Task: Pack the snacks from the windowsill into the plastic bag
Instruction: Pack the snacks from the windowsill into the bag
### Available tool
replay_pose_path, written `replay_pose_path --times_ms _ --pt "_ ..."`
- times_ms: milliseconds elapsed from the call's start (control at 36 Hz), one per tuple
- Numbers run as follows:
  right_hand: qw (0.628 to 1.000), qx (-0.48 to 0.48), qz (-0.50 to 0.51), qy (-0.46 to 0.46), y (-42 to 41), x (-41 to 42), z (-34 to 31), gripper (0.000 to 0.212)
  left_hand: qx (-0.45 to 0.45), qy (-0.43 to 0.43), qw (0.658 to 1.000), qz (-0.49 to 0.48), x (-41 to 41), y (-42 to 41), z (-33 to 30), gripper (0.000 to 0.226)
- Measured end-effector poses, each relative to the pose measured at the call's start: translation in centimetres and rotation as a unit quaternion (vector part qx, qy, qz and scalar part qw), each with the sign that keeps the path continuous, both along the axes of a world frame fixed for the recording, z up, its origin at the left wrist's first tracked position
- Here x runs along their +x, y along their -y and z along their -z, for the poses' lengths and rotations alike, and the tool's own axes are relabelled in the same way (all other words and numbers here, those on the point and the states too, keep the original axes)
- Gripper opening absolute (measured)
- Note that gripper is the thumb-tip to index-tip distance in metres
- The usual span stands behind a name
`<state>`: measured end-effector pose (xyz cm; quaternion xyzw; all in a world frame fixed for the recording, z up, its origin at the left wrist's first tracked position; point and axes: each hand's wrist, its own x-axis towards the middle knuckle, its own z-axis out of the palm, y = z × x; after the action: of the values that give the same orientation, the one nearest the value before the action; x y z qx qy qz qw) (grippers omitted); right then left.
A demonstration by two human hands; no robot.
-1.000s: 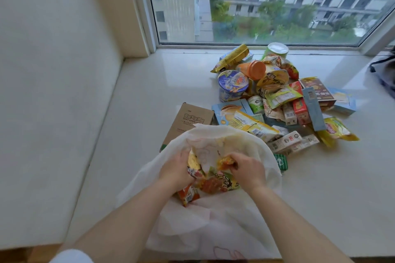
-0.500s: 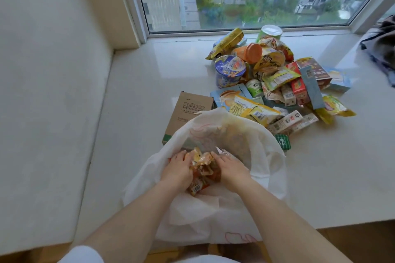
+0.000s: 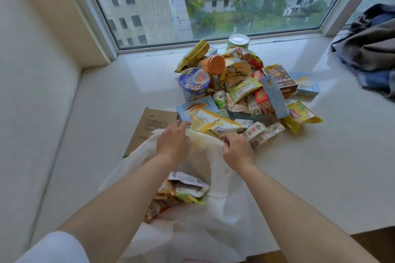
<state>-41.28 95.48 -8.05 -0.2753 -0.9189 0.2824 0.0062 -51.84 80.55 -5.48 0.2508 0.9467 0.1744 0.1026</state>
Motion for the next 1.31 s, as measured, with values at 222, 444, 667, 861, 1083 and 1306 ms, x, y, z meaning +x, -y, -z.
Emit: replay_pose_path --times_ms 222,444,667,861,1083,1306 --pt "0.989 0.102 -0.081 0.067 -13.7 0.1 -1.0 0.030 -0.017 0.068 0.996 -0.053 -0.1 -11.5 -0.2 0.041" --pt "0.951 0.186 -0.246 0.029 -19.9 -4.8 -1.4 0.027 -0.035 0.161 0.980 -0.115 -4.1 -18.6 1.2 0.046" --pt "0.872 0.331 -0.351 0.079 -21.5 -12.8 -0.6 0.037 -0.021 0.247 0.952 -0.178 -7.7 -22.9 4.6 0.063" --pt "0.857 0.348 -0.340 0.170 -22.0 -17.0 1.8 0.048 -0.017 0.257 0.948 -0.188 -8.8 -25.1 7.7 0.078" --pt "0.904 0.301 -0.265 0.151 -23.0 -16.5 2.5 0.033 0.028 0.282 0.937 -0.206 -8.9 -26.1 8.7 0.077" --pt "0.913 0.296 -0.240 0.143 -26.0 -14.4 2.1 0.041 -0.013 0.218 0.965 -0.145 -11.6 -22.8 7.1 0.022"
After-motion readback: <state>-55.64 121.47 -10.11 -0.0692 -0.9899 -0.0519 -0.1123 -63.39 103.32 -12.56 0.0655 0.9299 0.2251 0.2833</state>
